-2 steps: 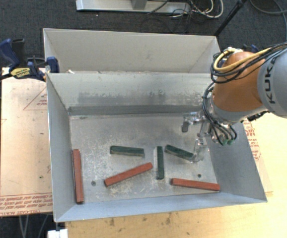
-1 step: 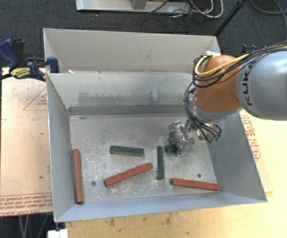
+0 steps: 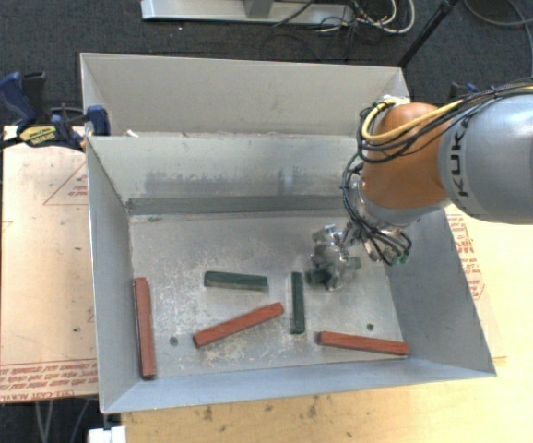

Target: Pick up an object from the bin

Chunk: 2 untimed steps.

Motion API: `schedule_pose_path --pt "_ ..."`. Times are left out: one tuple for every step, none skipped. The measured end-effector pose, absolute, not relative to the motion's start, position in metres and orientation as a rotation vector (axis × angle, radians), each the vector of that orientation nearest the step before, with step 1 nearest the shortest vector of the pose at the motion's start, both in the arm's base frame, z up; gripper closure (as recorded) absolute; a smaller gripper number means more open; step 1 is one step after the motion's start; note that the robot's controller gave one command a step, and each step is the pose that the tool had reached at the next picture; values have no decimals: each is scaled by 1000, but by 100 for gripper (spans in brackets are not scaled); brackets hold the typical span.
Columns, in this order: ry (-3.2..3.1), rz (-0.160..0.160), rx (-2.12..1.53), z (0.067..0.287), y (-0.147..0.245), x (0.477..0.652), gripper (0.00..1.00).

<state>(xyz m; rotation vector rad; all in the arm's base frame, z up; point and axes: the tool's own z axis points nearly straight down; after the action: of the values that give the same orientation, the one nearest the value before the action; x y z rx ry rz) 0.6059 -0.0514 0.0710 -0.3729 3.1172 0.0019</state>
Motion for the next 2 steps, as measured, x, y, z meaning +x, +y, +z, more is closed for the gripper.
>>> schedule_pose_path --pt "3112 3 -441 119 -73 589 100" --pt "3125 0 -254 134 -61 607 100"
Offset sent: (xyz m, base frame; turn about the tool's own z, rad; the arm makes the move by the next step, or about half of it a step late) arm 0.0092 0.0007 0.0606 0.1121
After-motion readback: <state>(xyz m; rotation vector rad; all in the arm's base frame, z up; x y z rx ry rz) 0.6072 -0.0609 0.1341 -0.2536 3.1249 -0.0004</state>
